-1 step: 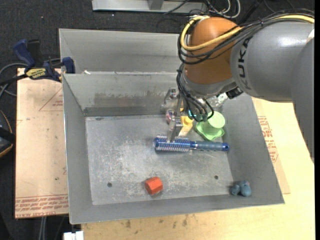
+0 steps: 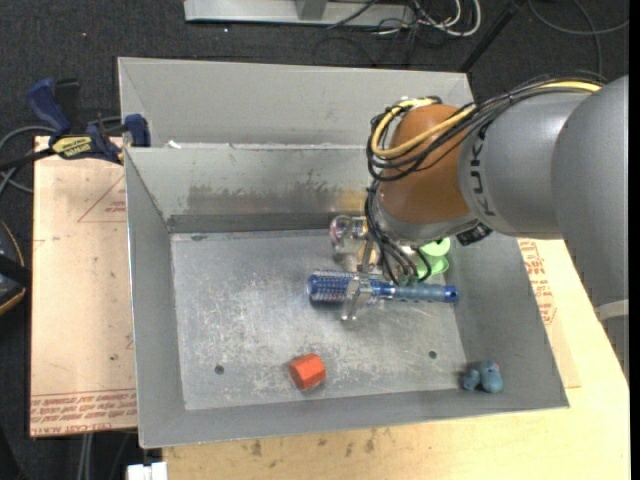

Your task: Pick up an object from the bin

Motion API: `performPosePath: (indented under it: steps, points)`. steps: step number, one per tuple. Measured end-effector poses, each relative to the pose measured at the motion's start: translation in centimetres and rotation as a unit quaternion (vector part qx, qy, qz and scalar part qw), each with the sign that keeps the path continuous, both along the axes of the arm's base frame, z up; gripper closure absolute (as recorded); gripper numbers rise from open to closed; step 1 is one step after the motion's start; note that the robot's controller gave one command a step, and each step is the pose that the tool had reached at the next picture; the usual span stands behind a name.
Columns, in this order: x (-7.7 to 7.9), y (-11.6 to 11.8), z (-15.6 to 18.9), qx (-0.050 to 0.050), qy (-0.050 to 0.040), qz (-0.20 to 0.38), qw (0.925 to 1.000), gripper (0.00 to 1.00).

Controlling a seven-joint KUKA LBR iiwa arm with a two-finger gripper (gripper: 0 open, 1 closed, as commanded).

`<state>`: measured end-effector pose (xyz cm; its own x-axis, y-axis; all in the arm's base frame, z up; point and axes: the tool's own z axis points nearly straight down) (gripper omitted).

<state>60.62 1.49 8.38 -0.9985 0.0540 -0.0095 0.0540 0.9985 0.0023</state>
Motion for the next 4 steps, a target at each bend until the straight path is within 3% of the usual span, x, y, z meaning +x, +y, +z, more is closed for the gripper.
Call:
performPosePath:
  steps: [1, 2, 3, 4]
  points:
    - [-0.4, 0.3, 1.6, 0.000, 0.0031, -0.069, 0.9976, 0.00]
    - [0.1, -1.0, 1.6, 0.000, 0.0036, -0.139, 0.9903, 0.00]
    - [0.0, 1.1, -0.7, -0.001, 0.0000, -0.154, 0.9881, 0.00]
    - [0.2, 1.1, -0.4, 0.000, 0.0012, -0.153, 0.9882, 0.00]
